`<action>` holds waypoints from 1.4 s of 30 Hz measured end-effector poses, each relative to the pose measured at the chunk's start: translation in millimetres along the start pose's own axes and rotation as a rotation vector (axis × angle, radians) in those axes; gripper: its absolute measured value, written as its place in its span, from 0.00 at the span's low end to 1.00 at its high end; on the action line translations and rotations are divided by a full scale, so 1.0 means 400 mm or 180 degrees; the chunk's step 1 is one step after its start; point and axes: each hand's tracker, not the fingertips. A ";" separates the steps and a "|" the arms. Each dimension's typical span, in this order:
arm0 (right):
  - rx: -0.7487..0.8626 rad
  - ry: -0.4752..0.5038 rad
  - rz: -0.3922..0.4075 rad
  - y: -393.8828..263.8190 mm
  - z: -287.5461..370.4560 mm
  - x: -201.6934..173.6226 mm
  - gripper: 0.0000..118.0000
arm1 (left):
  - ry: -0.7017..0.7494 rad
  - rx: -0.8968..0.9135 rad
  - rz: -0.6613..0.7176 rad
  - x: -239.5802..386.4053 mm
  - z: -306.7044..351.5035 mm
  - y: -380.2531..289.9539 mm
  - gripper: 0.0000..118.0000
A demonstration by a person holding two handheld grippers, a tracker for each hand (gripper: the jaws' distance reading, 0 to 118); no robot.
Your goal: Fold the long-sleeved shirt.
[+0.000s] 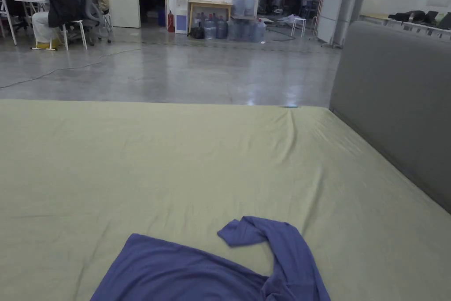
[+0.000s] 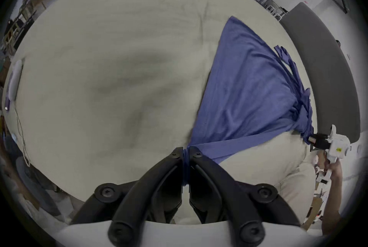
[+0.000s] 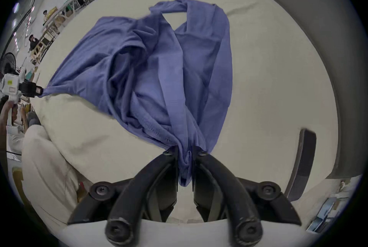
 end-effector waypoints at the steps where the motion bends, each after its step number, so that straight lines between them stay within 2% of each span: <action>1: -0.0022 0.0007 -0.0010 -0.003 -0.007 0.000 0.07 | 0.0013 -0.0019 0.0027 -0.009 -0.014 -0.001 0.00; 8: -0.0006 0.0049 -0.0121 -0.012 -0.031 0.008 0.07 | 0.0058 -0.0046 0.0064 0.006 -0.041 0.007 0.00; 9: 0.0002 0.0061 -0.0136 -0.009 -0.030 0.010 0.11 | 0.0067 -0.0042 0.0057 0.006 -0.043 0.003 0.00; 10: -0.0002 0.0054 -0.0140 -0.003 -0.021 0.015 0.23 | 0.0074 -0.0044 0.0048 0.011 -0.034 0.007 0.00; 11: 0.0000 -0.0042 -0.0152 0.003 0.001 0.019 0.52 | 0.0058 -0.0032 0.0049 0.017 -0.015 0.011 0.06; 12: 0.0066 -0.0189 -0.0229 0.004 0.035 0.019 0.74 | -0.0011 0.0067 0.0061 0.027 0.019 0.011 0.29; 13: 0.0241 -0.0243 -0.0257 0.000 0.081 0.017 0.81 | -0.0024 0.0285 0.0041 0.043 0.060 -0.001 0.66; 14: 0.0468 -0.0144 -0.0263 -0.008 0.134 0.015 0.81 | -0.0050 0.0432 -0.0003 0.057 0.094 -0.007 1.00; 15: 0.0635 -0.0054 -0.0316 -0.014 0.192 0.014 0.81 | -0.0099 0.0565 -0.0064 0.069 0.127 -0.018 0.97; 16: 0.0712 0.0008 -0.0391 -0.024 0.234 0.007 0.81 | -0.0309 0.0985 -0.0102 0.087 0.171 -0.022 0.97; 19: 0.0717 0.0207 -0.0585 -0.064 0.294 -0.025 0.80 | -0.0275 0.0684 -0.0145 0.139 0.186 -0.043 0.97; 20: 0.0703 0.0296 -0.0600 -0.078 0.297 -0.039 0.74 | -0.0285 0.0593 -0.0173 0.154 0.178 -0.051 0.94; 21: 0.0701 0.0343 -0.0623 -0.096 0.295 -0.060 0.54 | -0.0245 0.0403 -0.0223 0.162 0.163 -0.099 0.81; 22: 0.0719 0.0315 -0.0642 -0.112 0.288 -0.084 0.21 | -0.0187 0.0307 -0.0292 0.179 0.146 -0.116 0.49; 23: 0.0718 0.0311 -0.0635 -0.122 0.277 -0.107 0.00 | -0.0130 0.0290 -0.0342 0.194 0.133 -0.130 0.00; 25: 0.0607 0.0362 -0.0616 -0.140 0.248 -0.146 0.00 | -0.0033 0.0163 -0.0524 0.214 0.096 -0.153 0.00; 26: 0.0571 0.0402 -0.0624 -0.144 0.242 -0.158 0.00 | -0.0046 0.0125 -0.0479 0.230 0.086 -0.155 0.00; 28: 0.0530 0.0714 -0.0704 -0.144 0.230 -0.183 0.00 | -0.0131 0.0079 -0.0533 0.249 0.080 -0.111 0.00; 29: 0.0533 0.0775 -0.0731 -0.139 0.231 -0.187 0.00 | -0.0170 0.0112 -0.0518 0.216 0.069 -0.078 0.00; 34: 0.0659 0.0719 -0.0645 -0.092 0.243 -0.206 0.00 | -0.0088 0.0528 -0.0761 0.302 0.071 0.196 0.00; 35: 0.0681 0.0733 -0.0635 -0.094 0.240 -0.213 0.00 | -0.0086 0.0599 -0.0813 0.323 0.048 0.261 0.18; 37: 0.0719 0.0790 -0.0645 -0.081 0.242 -0.219 0.00 | -0.0037 0.0539 -0.0757 0.365 -0.025 0.381 0.93; 38: 0.0730 0.0822 -0.0671 -0.077 0.241 -0.218 0.00 | -0.0021 0.0502 -0.0718 0.380 -0.065 0.435 0.98; 40: 0.0730 0.0841 -0.0707 -0.078 0.232 -0.219 0.00 | 0.0001 0.0528 -0.0644 0.406 -0.160 0.546 0.98; 42: 0.0732 0.0786 -0.0770 -0.073 0.227 -0.208 0.00 | 0.0218 0.0408 -0.0562 0.421 -0.250 0.607 0.97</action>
